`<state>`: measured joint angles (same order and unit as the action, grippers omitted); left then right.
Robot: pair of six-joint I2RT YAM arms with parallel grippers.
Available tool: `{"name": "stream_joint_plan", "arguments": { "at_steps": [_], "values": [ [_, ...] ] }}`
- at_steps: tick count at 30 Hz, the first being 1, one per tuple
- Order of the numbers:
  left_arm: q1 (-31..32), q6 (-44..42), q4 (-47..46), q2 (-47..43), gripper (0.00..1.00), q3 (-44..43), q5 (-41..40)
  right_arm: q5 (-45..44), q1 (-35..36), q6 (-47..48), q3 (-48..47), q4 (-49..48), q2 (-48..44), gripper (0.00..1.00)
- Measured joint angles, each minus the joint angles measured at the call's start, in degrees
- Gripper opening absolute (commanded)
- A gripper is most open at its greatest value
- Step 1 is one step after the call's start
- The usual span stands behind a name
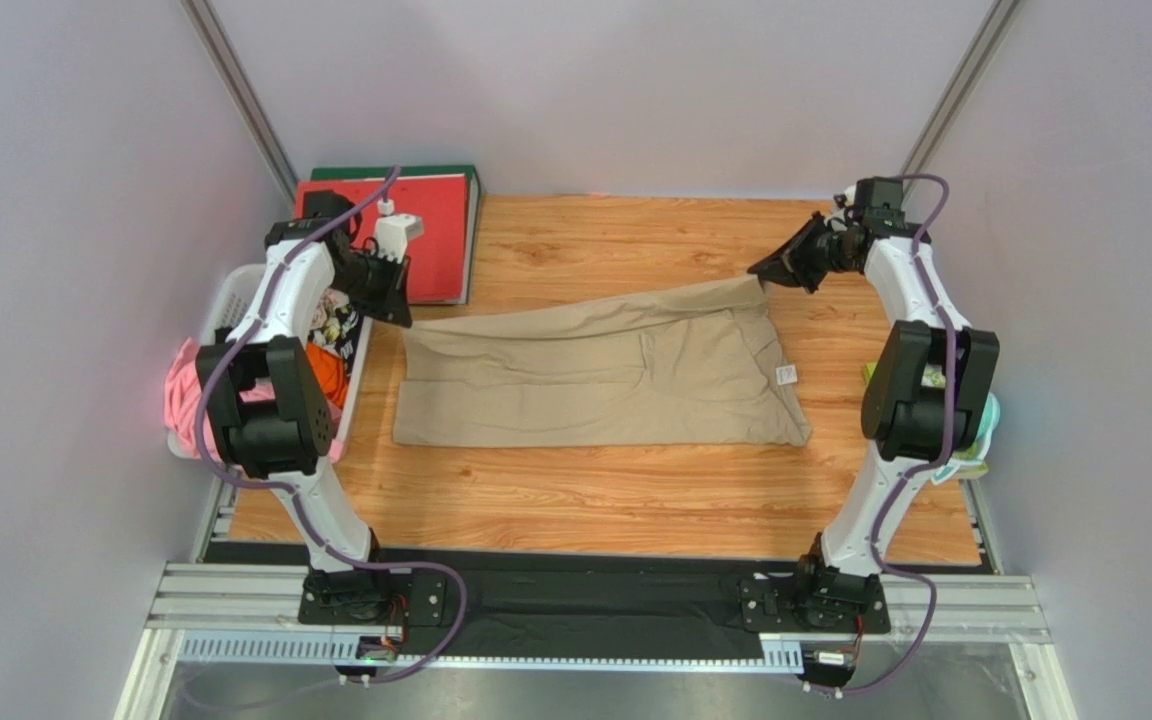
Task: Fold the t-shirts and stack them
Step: Fold the tshirt
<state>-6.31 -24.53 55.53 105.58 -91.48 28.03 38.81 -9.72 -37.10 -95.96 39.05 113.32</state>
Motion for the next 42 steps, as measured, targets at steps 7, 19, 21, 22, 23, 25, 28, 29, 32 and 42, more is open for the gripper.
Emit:
{"name": "stream_joint_plan", "arguments": {
  "at_steps": [7,19,21,22,23,25,28,29,32,42],
  "values": [
    [-0.04,-1.86,-0.52,-4.52,0.00,7.89,0.42,-6.29,1.53,2.32,11.78,3.78,-10.78,0.00],
    [-1.01,-5.01,-2.19,-8.02,0.02,16.04,0.35,-14.62,3.96,3.08,32.22,6.10,-23.10,0.34],
    [-1.25,-5.42,-2.29,-8.22,0.04,16.83,0.31,-15.91,4.98,3.08,35.60,7.06,-22.86,0.46],
    [-1.31,-5.53,-2.43,-8.31,0.05,17.16,0.26,-16.46,5.44,3.10,37.09,7.54,-22.23,0.48],
    [-1.36,-5.60,-2.56,-8.41,0.06,17.42,0.17,-16.94,5.73,3.17,38.10,7.78,-21.57,0.51],
    [-1.36,-5.60,-2.75,-8.48,0.19,17.53,0.09,-18.18,6.19,3.23,40.15,8.63,-19.65,0.55],
    [-1.36,-5.53,-3.45,-8.50,0.26,17.53,-0.63,-20.39,6.21,2.93,40.76,10.47,-18.86,0.55],
    [-1.36,-5.44,-3.76,-8.52,0.26,17.53,-1.01,-20.96,6.21,2.80,40.24,11.19,-19.21,0.54],
    [-1.38,-5.27,-4.61,-8.52,0.26,17.53,-1.99,-22.43,6.21,1.92,35.34,13.25,-21.11,0.54],
    [-1.42,-3.87,-4.79,-8.52,0.39,17.29,-1.97,-21.31,6.60,0.66,4.37,10.58,-13.03,0.53]
  ]
}}
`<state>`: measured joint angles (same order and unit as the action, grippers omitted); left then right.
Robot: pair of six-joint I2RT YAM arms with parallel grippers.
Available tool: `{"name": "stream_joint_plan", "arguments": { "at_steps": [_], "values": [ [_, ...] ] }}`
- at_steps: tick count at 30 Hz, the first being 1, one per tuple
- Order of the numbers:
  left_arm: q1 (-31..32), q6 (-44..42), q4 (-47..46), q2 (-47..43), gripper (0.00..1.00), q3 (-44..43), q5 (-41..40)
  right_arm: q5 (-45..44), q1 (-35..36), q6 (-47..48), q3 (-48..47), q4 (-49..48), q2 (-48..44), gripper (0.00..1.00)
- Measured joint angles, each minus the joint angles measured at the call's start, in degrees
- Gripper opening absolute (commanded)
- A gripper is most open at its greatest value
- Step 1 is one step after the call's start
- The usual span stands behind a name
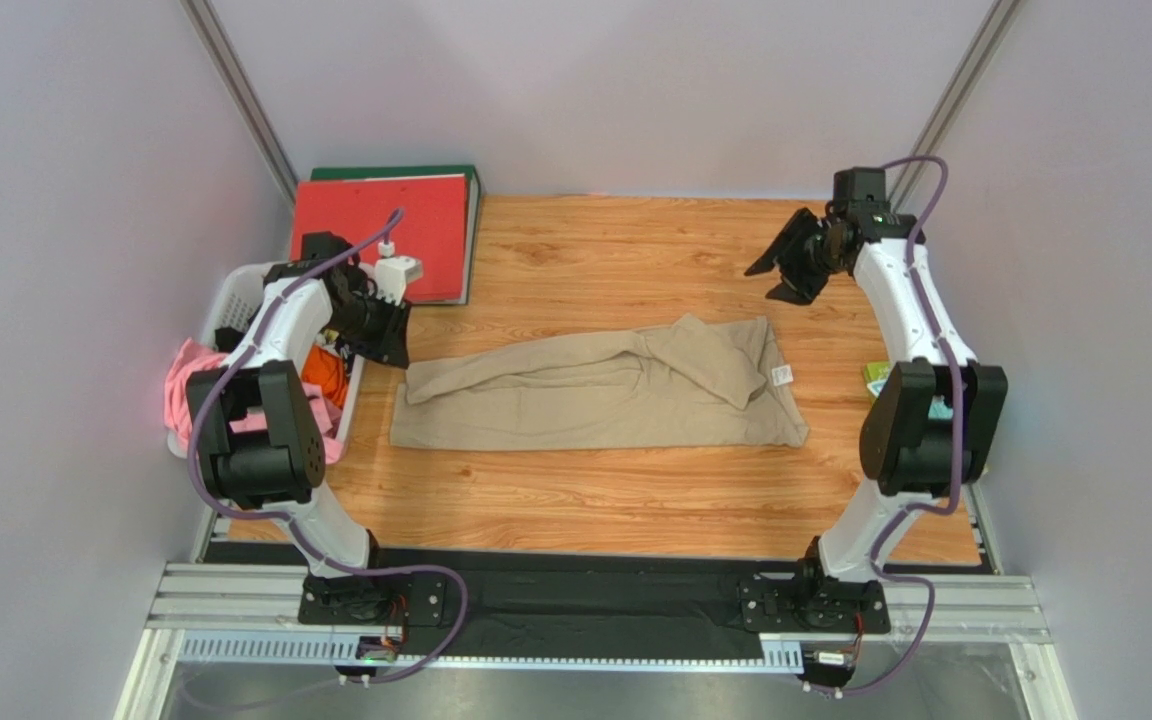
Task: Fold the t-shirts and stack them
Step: Fold the tshirt
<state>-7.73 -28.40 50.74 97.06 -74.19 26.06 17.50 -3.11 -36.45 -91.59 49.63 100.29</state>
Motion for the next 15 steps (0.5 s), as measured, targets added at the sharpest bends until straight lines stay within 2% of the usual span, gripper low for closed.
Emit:
{"name": "stream_joint_plan", "arguments": {
  "at_steps": [6,10,15],
  "values": [
    [0.04,1.70,0.35,0.02,0.52,0.00,1.90,2.12,1.62,-0.92,-6.62,-0.15,14.99,0.51],
    [0.57,2.43,0.37,0.92,0.53,0.00,2.38,3.23,3.50,-1.44,-7.48,1.11,21.73,0.51],
    [0.92,2.82,0.15,3.19,0.53,0.00,2.89,4.11,5.27,-1.44,-9.79,1.79,24.46,0.51]
  ]
}}
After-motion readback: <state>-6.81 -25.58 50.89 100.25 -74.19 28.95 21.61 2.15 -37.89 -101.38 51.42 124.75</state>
